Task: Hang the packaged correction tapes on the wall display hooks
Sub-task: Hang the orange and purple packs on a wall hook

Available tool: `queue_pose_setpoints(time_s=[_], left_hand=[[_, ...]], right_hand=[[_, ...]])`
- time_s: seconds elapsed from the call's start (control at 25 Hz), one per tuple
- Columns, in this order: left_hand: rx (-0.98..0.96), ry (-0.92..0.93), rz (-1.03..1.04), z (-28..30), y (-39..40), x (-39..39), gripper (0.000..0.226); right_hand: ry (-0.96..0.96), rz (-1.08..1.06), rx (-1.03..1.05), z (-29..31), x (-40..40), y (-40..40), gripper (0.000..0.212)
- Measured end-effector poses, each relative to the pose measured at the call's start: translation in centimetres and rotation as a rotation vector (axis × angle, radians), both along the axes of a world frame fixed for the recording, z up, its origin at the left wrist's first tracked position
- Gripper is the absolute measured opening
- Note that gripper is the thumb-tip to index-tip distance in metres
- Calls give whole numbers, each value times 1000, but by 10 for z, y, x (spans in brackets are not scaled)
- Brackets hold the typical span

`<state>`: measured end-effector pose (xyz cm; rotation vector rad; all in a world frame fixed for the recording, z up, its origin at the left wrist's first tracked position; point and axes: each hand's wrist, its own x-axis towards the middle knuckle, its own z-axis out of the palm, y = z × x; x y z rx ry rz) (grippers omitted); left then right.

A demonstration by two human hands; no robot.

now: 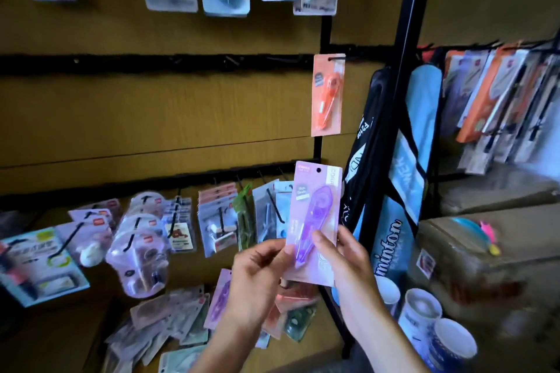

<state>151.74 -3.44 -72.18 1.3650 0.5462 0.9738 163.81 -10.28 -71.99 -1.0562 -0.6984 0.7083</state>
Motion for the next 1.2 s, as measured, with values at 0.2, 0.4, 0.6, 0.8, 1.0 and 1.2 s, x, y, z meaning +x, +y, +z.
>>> queue_pose_setpoints(time_s=[0.2,0.4,0.6,0.8,1.0,1.2], left_hand=[[-14,-12,42,-2,-1,2,16],[-235,80,145,-68,-8,-19,14],[-332,238,236,-123,-6,-48,17],[-353,266,260,-135,6,-53,15],[-153,137,200,-98,26,-32,15],[54,0,89,-16,60,4,14]], right_hand=[[-42,-10,5,-11,12,5,14],[-9,23,-211,-81,-2,11,6],[-17,38,-318,-133,-23,16,16],[-11,43,-346,-142,-29,30,14],[-4,-43,-174,-109,-18,39,21],[-123,-151,12,-14,15,59,7]])
